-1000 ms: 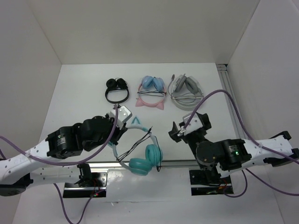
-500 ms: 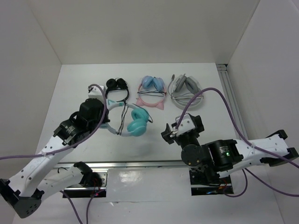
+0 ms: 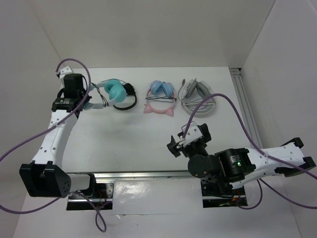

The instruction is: Wrap the headphones

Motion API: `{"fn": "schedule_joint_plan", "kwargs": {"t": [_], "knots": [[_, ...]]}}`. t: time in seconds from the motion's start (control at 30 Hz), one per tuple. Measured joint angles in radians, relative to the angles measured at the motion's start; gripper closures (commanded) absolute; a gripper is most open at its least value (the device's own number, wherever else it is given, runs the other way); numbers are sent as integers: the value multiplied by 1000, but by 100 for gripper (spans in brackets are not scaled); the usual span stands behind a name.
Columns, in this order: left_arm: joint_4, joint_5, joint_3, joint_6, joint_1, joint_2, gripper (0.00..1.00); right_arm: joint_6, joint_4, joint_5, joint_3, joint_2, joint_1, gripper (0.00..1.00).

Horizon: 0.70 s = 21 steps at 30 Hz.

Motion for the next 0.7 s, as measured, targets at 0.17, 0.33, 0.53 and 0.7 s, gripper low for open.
{"fn": "schedule_joint_plan", "kwargs": {"t": [0.17,0.33,0.53,0.7], "knots": [[51,-3,81,-26,122,85,100,18,-3,-47,0,25,0,0],[141,-58,93,-43,173,191,100,25,9,-98,-15,38,0,0],[221,-84,65,-54,251,293,100,32,27,-143,-35,78,0,0],[322,-108,64,-46,267,379,100,69,38,-177,-80,82,0,0]]}}
